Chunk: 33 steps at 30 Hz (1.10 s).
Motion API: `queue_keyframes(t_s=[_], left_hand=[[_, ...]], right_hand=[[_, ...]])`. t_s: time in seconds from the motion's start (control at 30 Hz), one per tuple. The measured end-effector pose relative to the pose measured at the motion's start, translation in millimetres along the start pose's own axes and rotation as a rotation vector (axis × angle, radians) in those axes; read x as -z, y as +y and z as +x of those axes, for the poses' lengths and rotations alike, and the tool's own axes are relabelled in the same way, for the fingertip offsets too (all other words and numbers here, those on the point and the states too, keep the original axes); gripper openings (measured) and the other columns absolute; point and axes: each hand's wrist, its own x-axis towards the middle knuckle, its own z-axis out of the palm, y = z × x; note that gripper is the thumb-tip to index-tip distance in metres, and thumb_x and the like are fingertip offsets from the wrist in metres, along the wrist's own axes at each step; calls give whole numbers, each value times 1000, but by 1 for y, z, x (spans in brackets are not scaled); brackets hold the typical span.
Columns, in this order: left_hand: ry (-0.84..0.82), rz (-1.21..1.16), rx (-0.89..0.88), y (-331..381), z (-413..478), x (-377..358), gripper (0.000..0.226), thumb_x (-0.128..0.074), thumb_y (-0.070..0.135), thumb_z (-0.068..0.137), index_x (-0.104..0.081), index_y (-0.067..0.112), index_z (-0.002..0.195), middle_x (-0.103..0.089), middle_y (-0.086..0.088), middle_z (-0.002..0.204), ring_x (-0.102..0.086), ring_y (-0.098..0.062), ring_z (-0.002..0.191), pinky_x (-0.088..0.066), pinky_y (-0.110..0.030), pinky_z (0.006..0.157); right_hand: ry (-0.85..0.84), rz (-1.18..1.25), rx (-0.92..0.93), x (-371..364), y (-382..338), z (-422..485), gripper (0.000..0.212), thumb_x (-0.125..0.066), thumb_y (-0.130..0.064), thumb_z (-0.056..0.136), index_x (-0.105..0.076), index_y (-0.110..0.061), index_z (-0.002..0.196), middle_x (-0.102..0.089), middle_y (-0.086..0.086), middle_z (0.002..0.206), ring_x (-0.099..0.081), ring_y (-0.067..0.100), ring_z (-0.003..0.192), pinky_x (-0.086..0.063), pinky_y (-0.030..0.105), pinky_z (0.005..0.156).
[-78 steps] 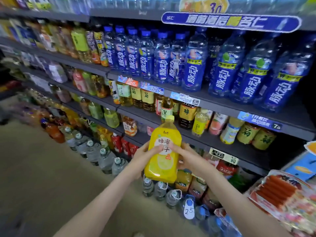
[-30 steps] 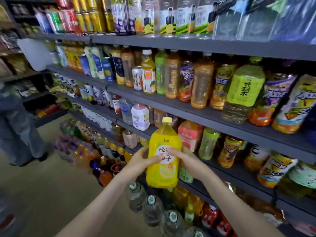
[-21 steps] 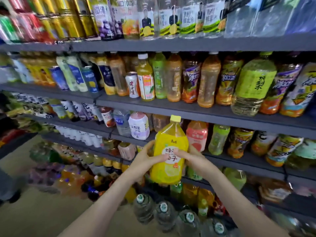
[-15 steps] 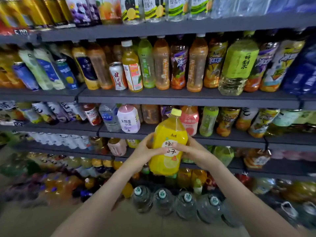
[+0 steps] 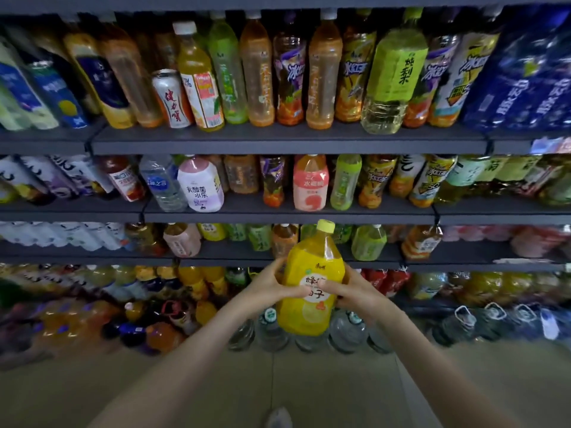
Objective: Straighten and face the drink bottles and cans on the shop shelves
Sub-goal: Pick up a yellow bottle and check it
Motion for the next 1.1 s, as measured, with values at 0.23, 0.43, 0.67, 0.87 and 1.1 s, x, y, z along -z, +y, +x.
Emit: queue_keyframes(t_s=[0.23, 0.43, 0.67, 0.87, 1.1], left_hand=[[293, -18, 2, -35, -29, 11, 68, -84, 30, 68, -42, 36, 121, -57, 19, 112, -56, 3, 96, -50, -17, 75], [420, 255, 36, -72, -46, 69, 95, -83, 50, 61, -31, 36, 140, -55, 13, 121, -54, -12, 112, -48, -31, 91], [302, 208, -23, -135, -20, 180, 94, -83, 38, 67, -28, 37, 143, -45, 5, 141, -42, -14, 130, -38, -36, 106], [534, 561, -20, -228, 48, 287, 83, -60, 27, 91, 0, 41, 148, -11, -6, 157, -16, -26, 143, -27, -39, 113], [811, 829, -386, -315, 168, 336, 87, -69, 9, 81, -17, 23, 151, -28, -23, 148, -30, -36, 135, -45, -44, 100]], right_hand=[[165, -203, -25, -42, 10, 28, 65, -83, -40, 66, -49, -21, 118, -64, -5, 107, -65, 13, 96, -59, 36, 75], [178, -112, -27, -137, 23, 75, 72, -88, -35, 60, -39, -24, 110, -55, -5, 112, -58, 15, 104, -55, 33, 83], [440, -65, 9, -235, 65, 173, 100, -90, -43, 46, -32, -21, 124, -54, -2, 117, -57, 18, 108, -51, 44, 91], [681, -115, 89, -279, 129, 289, 107, -89, -35, 57, -22, -21, 140, -44, 4, 128, -48, 23, 116, -44, 44, 100], [832, -224, 277, -275, 174, 428, 111, -90, -29, 56, -23, -8, 141, -38, 12, 135, -41, 27, 125, -39, 33, 100]])
